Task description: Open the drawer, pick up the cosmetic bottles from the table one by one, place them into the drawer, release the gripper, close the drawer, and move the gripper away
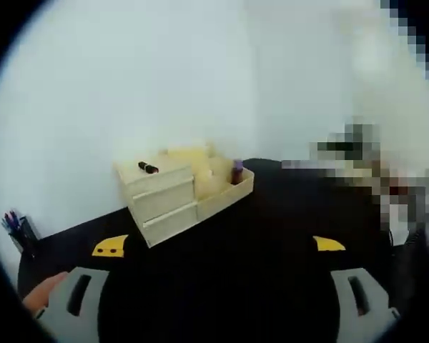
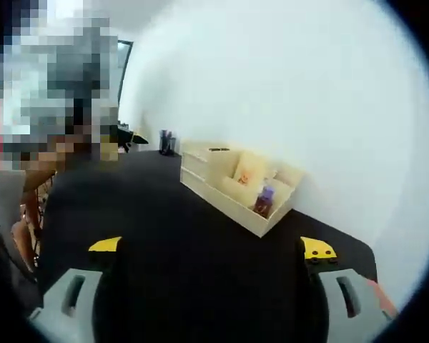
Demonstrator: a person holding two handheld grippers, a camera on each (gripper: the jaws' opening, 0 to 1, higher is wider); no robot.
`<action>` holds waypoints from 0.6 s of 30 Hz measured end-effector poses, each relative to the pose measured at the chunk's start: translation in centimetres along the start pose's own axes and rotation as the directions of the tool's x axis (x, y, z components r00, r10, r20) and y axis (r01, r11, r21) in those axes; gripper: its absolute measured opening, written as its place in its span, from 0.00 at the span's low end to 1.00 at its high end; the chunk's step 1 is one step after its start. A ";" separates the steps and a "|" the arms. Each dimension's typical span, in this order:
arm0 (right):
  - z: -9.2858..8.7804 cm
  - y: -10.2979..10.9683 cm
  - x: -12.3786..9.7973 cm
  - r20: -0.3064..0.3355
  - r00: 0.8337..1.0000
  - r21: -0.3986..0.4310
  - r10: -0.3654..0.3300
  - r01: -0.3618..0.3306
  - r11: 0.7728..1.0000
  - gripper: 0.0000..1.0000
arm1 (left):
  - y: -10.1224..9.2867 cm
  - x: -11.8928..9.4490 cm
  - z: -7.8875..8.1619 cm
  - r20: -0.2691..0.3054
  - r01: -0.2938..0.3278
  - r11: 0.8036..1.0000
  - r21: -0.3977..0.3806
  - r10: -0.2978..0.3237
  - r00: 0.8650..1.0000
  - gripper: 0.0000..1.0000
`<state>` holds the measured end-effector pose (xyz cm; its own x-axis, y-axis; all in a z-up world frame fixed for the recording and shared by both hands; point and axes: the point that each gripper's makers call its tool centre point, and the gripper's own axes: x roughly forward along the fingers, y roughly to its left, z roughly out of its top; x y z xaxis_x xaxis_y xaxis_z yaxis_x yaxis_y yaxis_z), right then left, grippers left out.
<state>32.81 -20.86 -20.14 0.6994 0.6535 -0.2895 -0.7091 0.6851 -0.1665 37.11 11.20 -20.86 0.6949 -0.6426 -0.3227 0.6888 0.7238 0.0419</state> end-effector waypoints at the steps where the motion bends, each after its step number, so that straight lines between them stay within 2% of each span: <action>1: -0.2 0.0 0.0 0.006 1.000 0.006 -0.007 0.007 1.000 0.93 | 0.0 0.0 -0.2 0.006 0.005 1.000 0.002 -0.005 1.000 0.96; 7: -1.8 0.2 0.2 0.020 1.000 0.046 -0.005 0.004 0.999 0.93 | -0.6 0.1 -1.1 0.054 0.054 0.998 -0.014 -0.054 0.997 0.96; 13: -3.5 -0.4 0.5 0.019 0.999 0.062 -0.032 0.031 0.998 0.93 | -0.7 0.4 -2.4 0.077 0.066 0.998 -0.018 -0.065 0.995 0.95; 18: -4.8 -0.7 1.0 0.009 0.999 0.052 -0.052 0.052 0.997 0.93 | -0.4 1.0 -3.7 0.074 0.056 0.998 -0.010 -0.055 0.996 0.94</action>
<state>33.63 -22.25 -24.84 0.7363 0.6197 -0.2717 -0.6663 0.7339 -0.1319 36.77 11.19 -24.75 0.6695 -0.6981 -0.2538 0.7243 0.6893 0.0146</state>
